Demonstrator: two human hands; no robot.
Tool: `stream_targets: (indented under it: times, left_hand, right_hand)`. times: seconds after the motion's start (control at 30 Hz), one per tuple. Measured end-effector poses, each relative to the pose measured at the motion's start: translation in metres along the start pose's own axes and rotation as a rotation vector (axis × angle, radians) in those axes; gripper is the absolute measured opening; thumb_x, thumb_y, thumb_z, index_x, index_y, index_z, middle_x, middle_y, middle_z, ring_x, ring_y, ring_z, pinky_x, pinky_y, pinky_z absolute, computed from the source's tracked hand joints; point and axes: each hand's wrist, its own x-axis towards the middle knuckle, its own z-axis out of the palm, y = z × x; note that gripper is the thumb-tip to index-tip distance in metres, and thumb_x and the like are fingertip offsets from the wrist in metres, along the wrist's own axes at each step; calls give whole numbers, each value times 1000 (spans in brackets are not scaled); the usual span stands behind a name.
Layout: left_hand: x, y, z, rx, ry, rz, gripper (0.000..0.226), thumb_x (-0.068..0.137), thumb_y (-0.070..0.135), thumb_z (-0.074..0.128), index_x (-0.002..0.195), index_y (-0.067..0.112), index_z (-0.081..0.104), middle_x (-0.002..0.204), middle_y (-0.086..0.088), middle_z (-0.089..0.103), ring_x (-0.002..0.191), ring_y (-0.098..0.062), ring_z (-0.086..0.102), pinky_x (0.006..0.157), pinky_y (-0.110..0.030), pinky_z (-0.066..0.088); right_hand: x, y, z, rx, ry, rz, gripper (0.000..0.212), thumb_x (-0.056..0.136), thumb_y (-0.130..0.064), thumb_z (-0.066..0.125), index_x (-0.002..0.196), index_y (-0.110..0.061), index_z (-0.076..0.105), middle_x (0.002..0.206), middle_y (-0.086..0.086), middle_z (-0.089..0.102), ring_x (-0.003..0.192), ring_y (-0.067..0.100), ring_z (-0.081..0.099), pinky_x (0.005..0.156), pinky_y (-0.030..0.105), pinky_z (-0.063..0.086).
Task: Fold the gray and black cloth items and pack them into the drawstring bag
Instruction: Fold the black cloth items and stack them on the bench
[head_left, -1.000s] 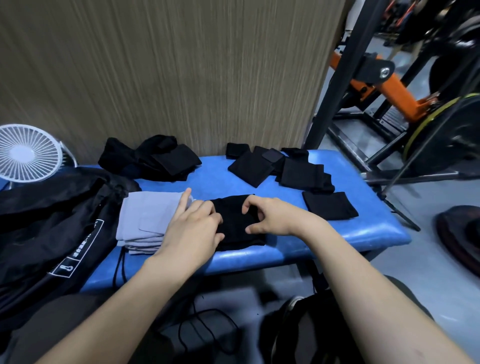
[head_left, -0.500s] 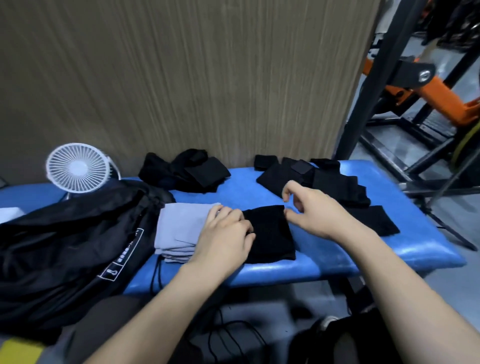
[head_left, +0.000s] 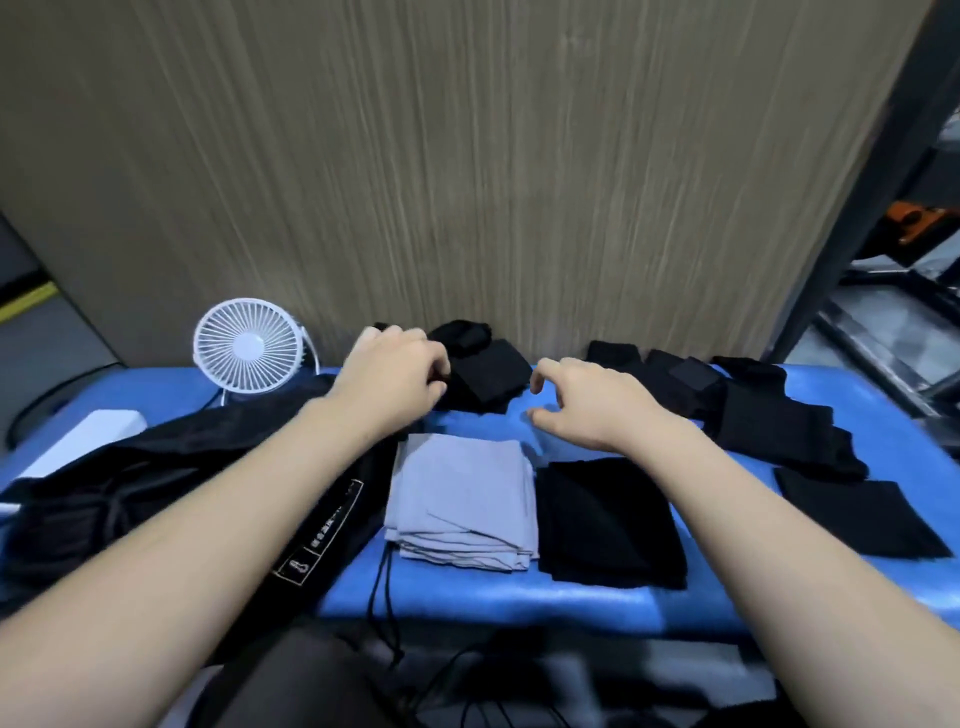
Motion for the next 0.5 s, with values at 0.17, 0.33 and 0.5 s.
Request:
stream_targets:
  times: [0.17,0.33,0.5]
  left_hand:
    - [23,-63,11,26,-129,-157,43,83,47,67,121,30,57,122,-2,53,117,-25,52,100,-39,34]
    - [32,-85,32,95,-177,-188,68,76,62,67,132,30,47,126,-6,53,120,-28,52,101,-41,35]
    - [41,-97,51,-131,-227,-260,83,68,63,74,132,25,39,130,-5,58,121,-28,55,100,-43,38]
  right_hand:
    - [55,-44,8,-108,-34,-121,31,88,-47,53,112,-27,51,104,-2,51,101,28,59,75,35,36]
    - [100,-81,24,-184,-30,-192,38,89,-46,52,120,-24,50,114,3,55,101,30,60,73,36,38]
    - [128,-96,42,-166,19,-182,45,89,-51,58,121,-19,51,116,5,56,105,30,61,74,38,40]
